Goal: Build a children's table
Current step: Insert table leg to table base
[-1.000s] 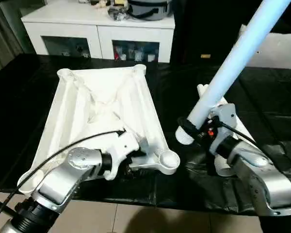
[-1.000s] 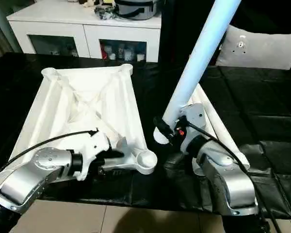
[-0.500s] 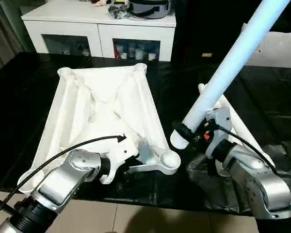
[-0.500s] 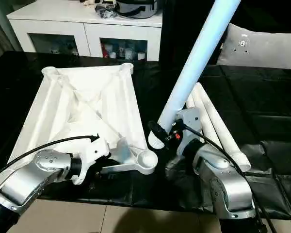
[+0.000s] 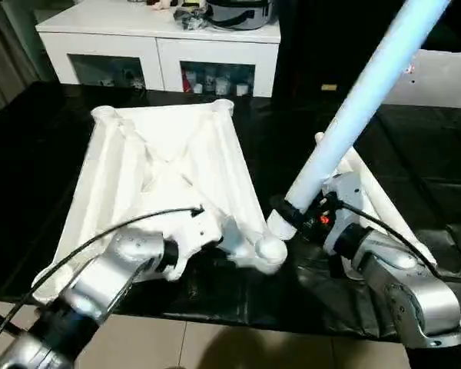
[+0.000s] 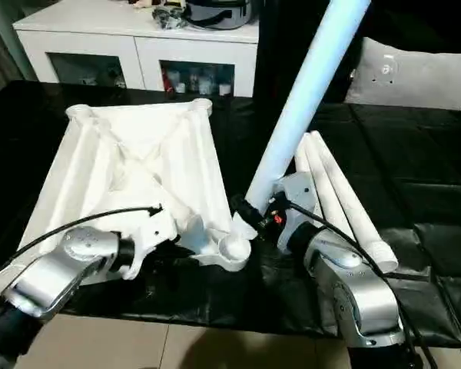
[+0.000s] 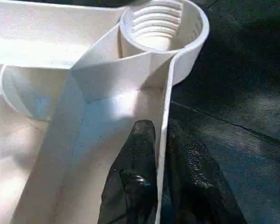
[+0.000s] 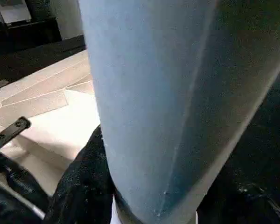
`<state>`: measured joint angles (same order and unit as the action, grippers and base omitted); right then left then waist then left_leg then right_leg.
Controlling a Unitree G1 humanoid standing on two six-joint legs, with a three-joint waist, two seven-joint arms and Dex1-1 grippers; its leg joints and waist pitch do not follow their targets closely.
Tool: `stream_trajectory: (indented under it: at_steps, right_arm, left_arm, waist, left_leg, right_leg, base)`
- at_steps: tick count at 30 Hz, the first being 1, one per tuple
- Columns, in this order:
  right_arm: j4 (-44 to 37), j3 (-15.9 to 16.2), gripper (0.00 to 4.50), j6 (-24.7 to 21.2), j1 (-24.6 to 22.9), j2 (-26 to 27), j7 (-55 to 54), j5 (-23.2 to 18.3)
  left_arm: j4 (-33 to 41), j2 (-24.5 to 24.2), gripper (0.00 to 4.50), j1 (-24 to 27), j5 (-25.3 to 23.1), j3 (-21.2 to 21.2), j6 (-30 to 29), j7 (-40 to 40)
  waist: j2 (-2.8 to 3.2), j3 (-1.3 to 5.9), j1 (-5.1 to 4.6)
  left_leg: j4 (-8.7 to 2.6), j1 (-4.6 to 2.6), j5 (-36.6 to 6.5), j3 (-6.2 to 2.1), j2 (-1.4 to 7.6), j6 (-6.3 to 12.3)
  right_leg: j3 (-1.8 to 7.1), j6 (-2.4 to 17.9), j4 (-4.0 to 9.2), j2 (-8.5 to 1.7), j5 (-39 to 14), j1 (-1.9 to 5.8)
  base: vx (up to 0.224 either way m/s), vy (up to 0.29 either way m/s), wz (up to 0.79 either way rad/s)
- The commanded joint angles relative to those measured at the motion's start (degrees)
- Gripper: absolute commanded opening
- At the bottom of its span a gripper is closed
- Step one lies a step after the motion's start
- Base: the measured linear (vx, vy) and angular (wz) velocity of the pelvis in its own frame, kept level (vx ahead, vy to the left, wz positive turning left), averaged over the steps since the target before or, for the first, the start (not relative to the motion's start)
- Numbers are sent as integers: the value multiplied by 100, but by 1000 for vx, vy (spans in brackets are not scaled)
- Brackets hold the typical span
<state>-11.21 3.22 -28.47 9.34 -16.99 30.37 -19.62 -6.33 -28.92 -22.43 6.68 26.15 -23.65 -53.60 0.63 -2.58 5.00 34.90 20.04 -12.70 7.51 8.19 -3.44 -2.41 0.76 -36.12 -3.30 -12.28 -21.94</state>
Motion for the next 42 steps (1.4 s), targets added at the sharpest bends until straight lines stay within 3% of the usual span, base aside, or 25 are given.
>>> stream_trajectory:
  at_steps: [1, 7, 8, 12, 13, 14, 16, 17, 19, 20, 21, 22, 25, 29, 30, 33, 35, 42]
  right_arm:
    - [-88, 30, 188, -5, 131, -51, 46, -8]
    - [50, 163, 188, -103, 267, -120, 223, -6]
    - [175, 221, 188, -105, 386, -136, 270, 46]
    - [490, 202, 188, -316, 667, -87, 256, 12]
    - [562, 241, 188, -342, 727, -110, 303, 26]
    - [695, 381, 188, -309, 807, -187, 404, 147]
    - [828, 463, 188, -331, 883, -221, 480, 191]
    - [964, 502, 188, -328, 975, -220, 524, 216]
    - [1043, 518, 188, -315, 1031, -216, 544, 228]
    - [1237, 565, 188, -356, 1189, -199, 695, 176]
    - [1261, 571, 188, -370, 1209, -197, 717, 166]
    - [1346, 631, 188, -431, 1291, -208, 854, 128]
    - [1509, 737, 188, -472, 1416, -213, 1016, 138]
    - [1912, 762, 188, -366, 1651, -115, 1075, 228]
    - [1972, 769, 188, -335, 1676, -110, 1077, 256]
    - [2189, 794, 188, -194, 1748, -98, 1079, 367]
    - [2268, 779, 188, -164, 1769, -86, 1084, 383]
    - [2379, 804, 188, -134, 1726, -104, 1168, 396]
  left_arm:
    - [-327, -45, 17, -122, -197, -16, 23, 51]
    - [-1125, 84, 0, -608, -354, -4, 341, -34]
    - [-1288, 115, 0, -709, -349, -15, 419, -121]
    - [-1425, 108, 0, -773, -360, 27, 532, -315]
    - [-1469, 108, 0, -786, -370, 39, 578, -337]
    - [-1529, 118, 0, -787, -386, 46, 737, -348]
    - [-1569, 151, 0, -775, -370, 27, 931, -374]
    - [-1583, 175, 0, -764, -370, 23, 1125, -391]
    - [-1614, 192, 0, -768, -377, 23, 1249, -405]
    - [-1690, 209, 0, -806, -484, 77, 1365, -382]
    - [-1705, 213, 0, -813, -500, 82, 1375, -378]
    - [-1754, 238, 0, -837, -538, 90, 1386, -363]
    - [-1817, 278, 0, -856, -547, 70, 1401, -366]
    - [-1903, 351, 0, -826, -584, 7, 1603, -245]
    - [-1914, 368, 0, -818, -581, -25, 1598, -209]
    - [-1913, 372, 0, -785, -517, -101, 1443, -299]
    - [-1905, 353, 43, -768, -511, -132, 1407, -337]
    - [-2080, 353, 99, -786, -499, -227, 1470, -349]
  waist:
    - [-29, 265, 14]
    - [-51, 279, 3]
    - [-6, 284, 6]
    - [-7, 289, 12]
    - [-10, 287, 10]
    - [25, 286, 14]
    - [8, 284, 6]
    - [-25, 281, 14]
    - [-13, 282, 26]
    - [-76, 283, 26]
    - [-49, 278, 28]
    - [-69, 274, 22]
    - [-52, 266, 41]
    - [-52, 272, 50]
    - [-91, 271, 44]
    - [-78, 258, 56]
    - [-77, 255, 52]
    - [-67, 253, 46]
  left_leg:
    - [-496, 48, -792, -81, 381, 41]
    - [-472, 51, -617, -68, 377, 55]
    - [-465, 40, -576, -72, 377, 40]
    - [-467, 29, -568, -69, 394, 5]
    - [-470, 32, -574, -70, 399, -1]
    - [-466, 27, -623, -71, 404, -23]
    - [-471, 33, -659, -69, 403, -41]
    - [-466, 34, -665, -54, 399, -16]
    - [-470, 31, -671, -60, 403, -3]
    - [-477, 28, -641, -56, 416, 14]
    - [-480, 31, -640, -63, 415, 15]
    - [-478, 22, -659, -47, 423, 27]
    - [-479, 12, -688, -23, 435, 41]
    - [-486, 7, -723, 0, 446, -23]
    - [-487, 4, -728, 9, 450, -16]
    - [-496, 2, -805, 21, 452, -35]
    - [-502, 11, -849, 21, 451, -41]
    - [-518, 9, -913, 12, 454, -40]
  right_leg:
    - [306, 873, 493, -493, -1326, 266]
    - [310, 923, 481, -504, -1055, 282]
    - [307, 986, 467, -503, -918, 274]
    - [307, 1137, 449, -510, -750, 281]
    - [307, 1166, 444, -512, -708, 284]
    - [305, 1227, 443, -516, -635, 283]
    - [305, 1248, 438, -514, -597, 304]
    - [314, 1247, 452, -524, -618, 307]
    - [312, 1243, 454, -532, -697, 305]
    - [307, 1227, 449, -533, -749, 306]
    - [304, 1238, 439, -536, -785, 302]
    - [306, 1235, 452, -534, -827, 291]
    - [311, 1230, 468, -550, -957, 272]
    - [305, 1217, 460, -546, -980, 261]
    - [308, 1203, 465, -544, -988, 261]
    - [307, 1145, 483, -557, -1253, 242]
    - [310, 1092, 501, -560, -1385, 244]
    - [307, 1057, 505, -551, -1423, 232]
  base:
    - [0, 0, 0]
    - [0, 0, 0]
    - [0, 0, 0]
    - [0, 0, 0]
    - [0, 0, 0]
    - [0, 0, 0]
    - [0, 0, 0]
    - [0, 0, 0]
    - [0, 0, 0]
    - [0, 0, 0]
    - [0, 0, 0]
    - [0, 0, 0]
    - [0, 0, 0]
    - [0, 0, 0]
    - [0, 0, 0]
    - [0, 0, 0]
    - [0, 0, 0]
    - [0, 0, 0]
